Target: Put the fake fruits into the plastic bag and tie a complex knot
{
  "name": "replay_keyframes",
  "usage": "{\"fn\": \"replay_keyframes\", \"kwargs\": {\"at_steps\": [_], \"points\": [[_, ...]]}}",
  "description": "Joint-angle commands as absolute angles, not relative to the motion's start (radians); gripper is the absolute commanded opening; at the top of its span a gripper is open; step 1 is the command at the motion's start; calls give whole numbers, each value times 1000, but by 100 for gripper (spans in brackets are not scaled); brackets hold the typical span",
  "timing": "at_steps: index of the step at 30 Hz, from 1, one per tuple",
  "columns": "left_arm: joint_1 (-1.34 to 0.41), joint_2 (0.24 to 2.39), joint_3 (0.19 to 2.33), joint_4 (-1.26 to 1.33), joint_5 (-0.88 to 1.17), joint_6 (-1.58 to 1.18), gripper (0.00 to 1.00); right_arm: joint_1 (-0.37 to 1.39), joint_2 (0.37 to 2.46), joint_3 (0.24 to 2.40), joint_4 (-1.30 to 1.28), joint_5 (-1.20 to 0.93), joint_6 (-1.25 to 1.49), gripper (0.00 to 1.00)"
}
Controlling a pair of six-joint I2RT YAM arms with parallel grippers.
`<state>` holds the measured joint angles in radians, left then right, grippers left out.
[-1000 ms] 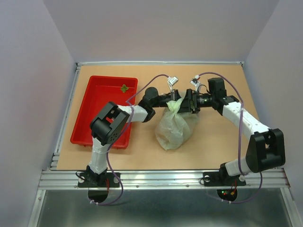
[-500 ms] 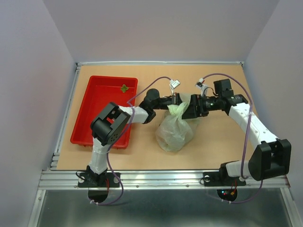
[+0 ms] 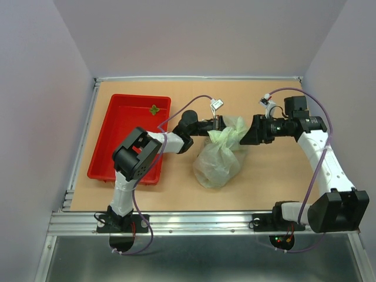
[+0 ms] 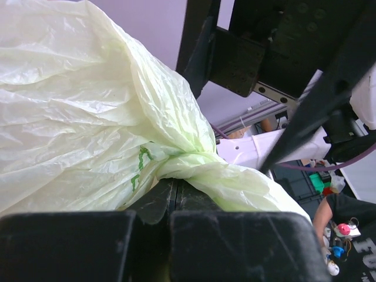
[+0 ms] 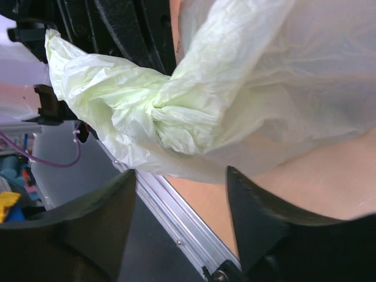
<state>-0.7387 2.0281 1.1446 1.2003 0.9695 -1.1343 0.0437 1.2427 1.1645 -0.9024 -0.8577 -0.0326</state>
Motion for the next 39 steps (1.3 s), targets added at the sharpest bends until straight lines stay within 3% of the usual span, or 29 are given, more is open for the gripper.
{"fn": "replay_keyframes", "kwargs": {"at_steps": [1, 2, 5, 21, 22, 23, 26, 30, 39], "points": [[-744, 1970, 1144, 1270, 986, -1126, 0, 5, 1242, 1216, -954, -920, -64, 63], [-744, 1970, 1147, 1272, 986, -1129, 0, 5, 1249, 1212, -953, -951, -72, 51], [-744, 1974, 1150, 1276, 986, -1131, 0, 5, 1275, 1197, -942, -998, -90, 39], [-750, 1982, 1152, 1336, 966, -1183, 0, 63, 1312, 1032, -577, -1022, 160, 39], [-752, 1988, 1152, 1351, 965, -1199, 0, 84, 1307, 1023, -521, -1016, 214, 41], [-753, 1991, 1154, 1356, 966, -1203, 0, 92, 1304, 1005, -490, -1011, 241, 51], [-755, 1996, 1154, 1368, 965, -1213, 0, 103, 1311, 988, -419, -983, 305, 69], [-765, 2008, 1152, 1394, 965, -1229, 0, 110, 1347, 991, -364, -957, 350, 79], [-793, 2028, 1184, 1364, 1006, -1203, 0, 152, 1422, 1028, -209, -986, 439, 80]]}}
